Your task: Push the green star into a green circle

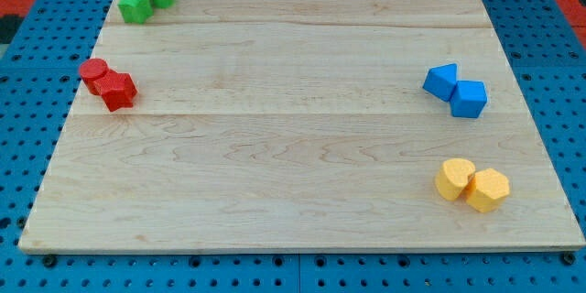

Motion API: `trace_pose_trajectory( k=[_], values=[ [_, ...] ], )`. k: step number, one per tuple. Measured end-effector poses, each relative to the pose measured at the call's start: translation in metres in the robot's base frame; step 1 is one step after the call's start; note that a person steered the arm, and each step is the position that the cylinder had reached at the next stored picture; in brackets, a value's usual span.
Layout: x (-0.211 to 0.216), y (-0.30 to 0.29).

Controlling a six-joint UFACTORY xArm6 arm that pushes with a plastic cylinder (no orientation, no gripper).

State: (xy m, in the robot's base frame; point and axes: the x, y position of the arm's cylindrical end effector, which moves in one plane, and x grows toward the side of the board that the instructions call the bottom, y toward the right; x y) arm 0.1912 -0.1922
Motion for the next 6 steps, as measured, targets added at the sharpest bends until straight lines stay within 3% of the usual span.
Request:
trace_pose_trajectory(
  k=[1,2,3,4,5,6],
  values=[
    [0.055,0.073],
    [0.123,0.110],
    [0.113,0.004],
    [0.066,-0.112],
    [0.046,-0.106],
    [0.043,-0.030]
  ],
)
